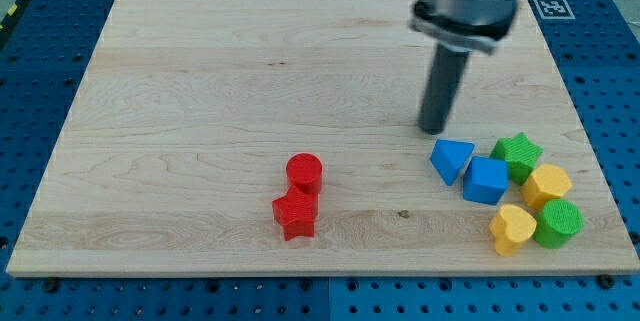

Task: Move your arm to the bottom right

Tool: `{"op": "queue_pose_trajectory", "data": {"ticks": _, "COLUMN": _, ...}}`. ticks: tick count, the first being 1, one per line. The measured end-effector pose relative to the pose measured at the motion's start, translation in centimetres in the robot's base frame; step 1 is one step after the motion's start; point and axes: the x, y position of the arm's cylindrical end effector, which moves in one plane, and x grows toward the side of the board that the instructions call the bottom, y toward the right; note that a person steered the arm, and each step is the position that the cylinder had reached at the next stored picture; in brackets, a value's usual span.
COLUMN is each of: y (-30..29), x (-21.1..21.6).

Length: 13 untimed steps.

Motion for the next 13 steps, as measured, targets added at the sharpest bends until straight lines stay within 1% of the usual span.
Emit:
{"op": "queue_pose_trajectory", "data": {"ticks": 1, "y": 7.7, "x": 0.5}}
{"op": "queue_pose_trajectory", "data": {"ticks": 2, "y": 11.0, "x": 0.7}}
{"op": "queue_pose_trajectory", "data": {"ticks": 3, "y": 12.2, "x": 0.8}}
{"op": "queue_pose_trajectory", "data": {"ticks": 5, "y": 18.0, "x": 3.3}}
{"op": "queue_pose_trajectory", "data": {"ticks": 7, "y": 18.2, "x": 3.3}}
{"op": "queue_pose_trajectory", "data": {"ticks": 8, "y": 18.3, "x": 4.7}}
{"op": "queue_pose_trajectory", "data": {"ticks": 11, "y": 18.1, "x": 14.4}}
{"op": "queue_pose_trajectory", "data": {"ticks": 12, "y": 16.5, "x": 15.5}}
{"op": "queue_pose_trajectory", "data": {"ticks": 13, "y": 15.4, "x": 15.7}}
